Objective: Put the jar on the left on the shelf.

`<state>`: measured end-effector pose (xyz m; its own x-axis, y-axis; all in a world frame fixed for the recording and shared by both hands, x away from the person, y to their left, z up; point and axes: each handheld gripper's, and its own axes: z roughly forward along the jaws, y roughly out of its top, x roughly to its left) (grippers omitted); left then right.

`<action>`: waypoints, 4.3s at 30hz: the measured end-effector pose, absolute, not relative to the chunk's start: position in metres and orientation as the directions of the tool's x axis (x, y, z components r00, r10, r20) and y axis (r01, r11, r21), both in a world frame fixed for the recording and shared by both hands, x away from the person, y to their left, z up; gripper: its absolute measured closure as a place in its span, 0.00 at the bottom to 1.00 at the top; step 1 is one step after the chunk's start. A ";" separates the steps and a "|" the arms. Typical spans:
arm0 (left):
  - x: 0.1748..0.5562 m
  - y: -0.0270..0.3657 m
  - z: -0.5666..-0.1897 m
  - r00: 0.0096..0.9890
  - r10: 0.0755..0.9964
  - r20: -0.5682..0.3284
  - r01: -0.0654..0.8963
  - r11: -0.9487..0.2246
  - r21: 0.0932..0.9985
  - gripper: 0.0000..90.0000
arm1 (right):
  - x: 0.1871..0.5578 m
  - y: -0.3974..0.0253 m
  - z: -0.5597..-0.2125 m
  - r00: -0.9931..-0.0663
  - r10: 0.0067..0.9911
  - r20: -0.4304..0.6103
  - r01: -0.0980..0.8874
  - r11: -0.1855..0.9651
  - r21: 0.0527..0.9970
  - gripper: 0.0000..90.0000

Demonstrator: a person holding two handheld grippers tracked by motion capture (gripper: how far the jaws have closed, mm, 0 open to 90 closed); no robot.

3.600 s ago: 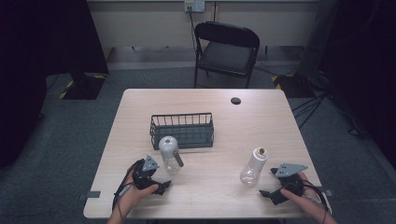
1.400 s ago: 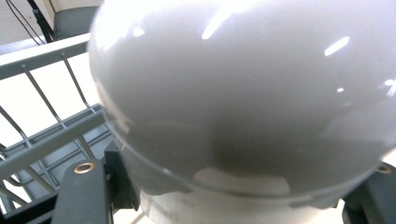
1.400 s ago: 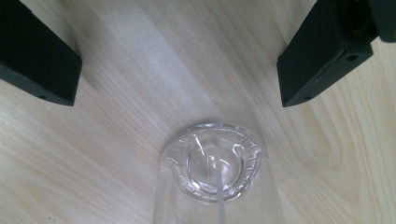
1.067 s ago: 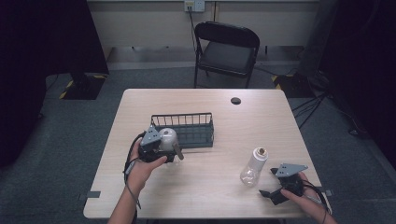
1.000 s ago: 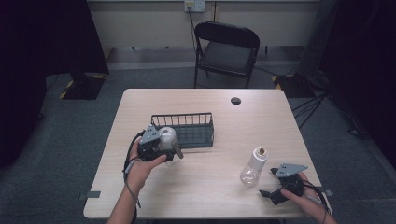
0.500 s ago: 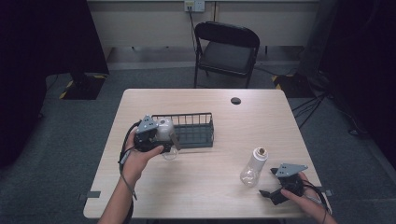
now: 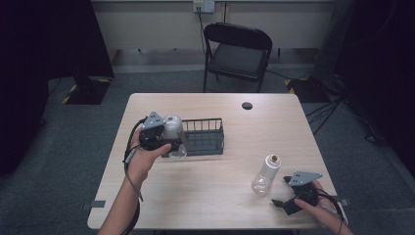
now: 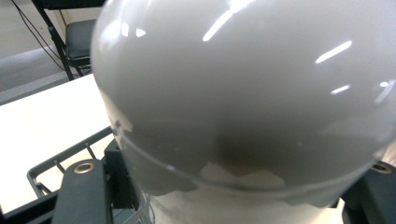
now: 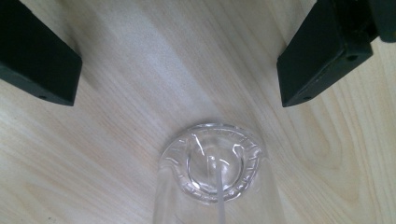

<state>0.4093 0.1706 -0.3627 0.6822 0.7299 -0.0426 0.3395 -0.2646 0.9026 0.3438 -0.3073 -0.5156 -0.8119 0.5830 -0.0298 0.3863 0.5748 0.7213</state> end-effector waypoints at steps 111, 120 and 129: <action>0.489 0.172 -0.403 0.544 0.839 0.017 0.369 -0.257 0.893 0.33 | 0.344 -0.307 -0.516 -0.812 0.583 -0.030 0.386 0.574 0.722 0.00; 0.487 0.172 -0.405 0.550 0.835 0.017 0.373 -0.263 0.890 0.32 | 0.344 -0.307 -0.516 -0.812 0.583 -0.030 0.386 0.574 0.722 0.00; 0.486 0.174 -0.403 0.532 0.846 0.015 0.402 -0.269 0.876 0.22 | 0.344 -0.307 -0.516 -0.812 0.583 -0.030 0.386 0.574 0.722 0.00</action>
<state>0.4861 0.1743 -0.4031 0.5323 0.8464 0.0154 0.4017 -0.2686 0.8755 0.3437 -0.3074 -0.5156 -0.8117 0.5833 -0.0297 0.3864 0.5744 0.7216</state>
